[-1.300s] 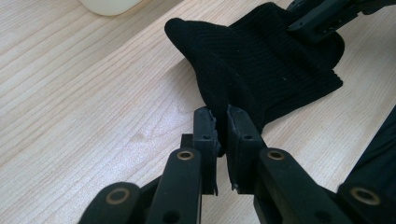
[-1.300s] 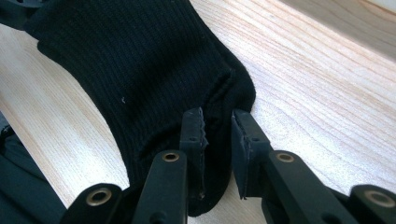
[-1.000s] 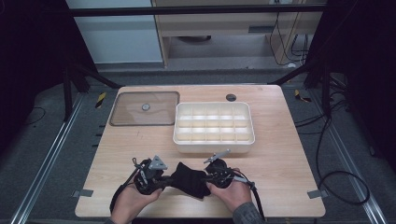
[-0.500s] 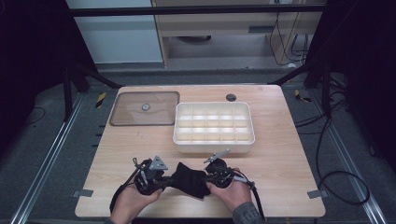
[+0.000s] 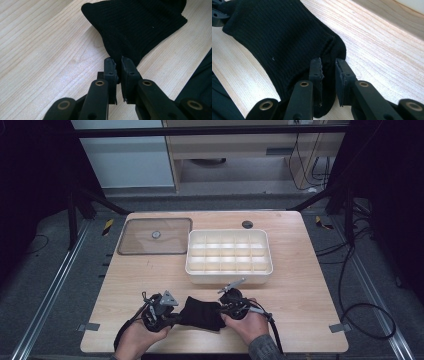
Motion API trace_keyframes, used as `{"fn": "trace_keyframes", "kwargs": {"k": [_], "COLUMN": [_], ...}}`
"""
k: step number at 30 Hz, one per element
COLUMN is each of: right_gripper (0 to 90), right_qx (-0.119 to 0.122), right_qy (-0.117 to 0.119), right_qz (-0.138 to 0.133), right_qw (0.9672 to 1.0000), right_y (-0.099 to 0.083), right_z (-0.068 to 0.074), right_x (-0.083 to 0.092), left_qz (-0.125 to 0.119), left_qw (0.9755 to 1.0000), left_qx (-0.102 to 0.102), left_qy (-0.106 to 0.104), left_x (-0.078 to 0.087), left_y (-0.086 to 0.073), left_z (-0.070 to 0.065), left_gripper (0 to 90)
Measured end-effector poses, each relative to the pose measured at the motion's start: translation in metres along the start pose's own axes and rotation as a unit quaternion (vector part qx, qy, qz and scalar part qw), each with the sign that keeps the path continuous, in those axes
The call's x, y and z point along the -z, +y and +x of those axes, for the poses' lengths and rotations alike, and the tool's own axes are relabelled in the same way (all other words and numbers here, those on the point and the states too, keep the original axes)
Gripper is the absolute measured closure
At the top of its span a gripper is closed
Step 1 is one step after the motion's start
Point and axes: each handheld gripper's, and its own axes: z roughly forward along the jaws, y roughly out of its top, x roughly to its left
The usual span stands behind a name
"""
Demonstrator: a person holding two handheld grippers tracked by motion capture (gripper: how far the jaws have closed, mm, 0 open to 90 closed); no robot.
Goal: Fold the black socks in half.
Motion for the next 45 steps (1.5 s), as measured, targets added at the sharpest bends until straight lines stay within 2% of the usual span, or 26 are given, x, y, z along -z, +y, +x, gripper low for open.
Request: {"fn": "trace_keyframes", "kwargs": {"k": [12,18,23,35,41,45], "right_gripper": [77.0,77.0,76.9,76.5,75.1,69.7], "right_qx": [0.010,0.016,0.008,0.013,0.009,0.005], "right_qy": [0.001,0.002,0.003,0.006,0.008,0.008], "right_qz": [0.001,-0.002,-0.003,-0.009,-0.011,-0.015], "right_qw": [1.0000,0.9999,1.0000,0.9999,0.9999,0.9998], "right_y": [0.005,0.006,0.007,0.005,0.005,0.004], "right_z": [0.008,0.012,0.015,0.014,0.013,0.012], "right_x": [-0.005,-0.007,-0.009,-0.009,-0.009,-0.007], "left_qz": [-0.027,-0.037,-0.036,-0.027,-0.020,-0.019], "left_qw": [0.9996,0.9993,0.9992,0.9985,0.9984,0.9985], "left_qx": [-0.003,-0.006,-0.019,-0.047,-0.053,-0.051], "left_qy": [0.009,0.005,0.002,-0.009,-0.011,-0.010], "left_x": [0.011,0.013,0.013,0.005,0.001,-0.001], "left_y": [0.008,0.013,0.019,0.036,0.038,0.038], "left_z": [-0.002,-0.005,-0.010,-0.027,-0.030,-0.029], "left_gripper": [83.1,83.0,83.1,83.1,83.1,83.1]}}
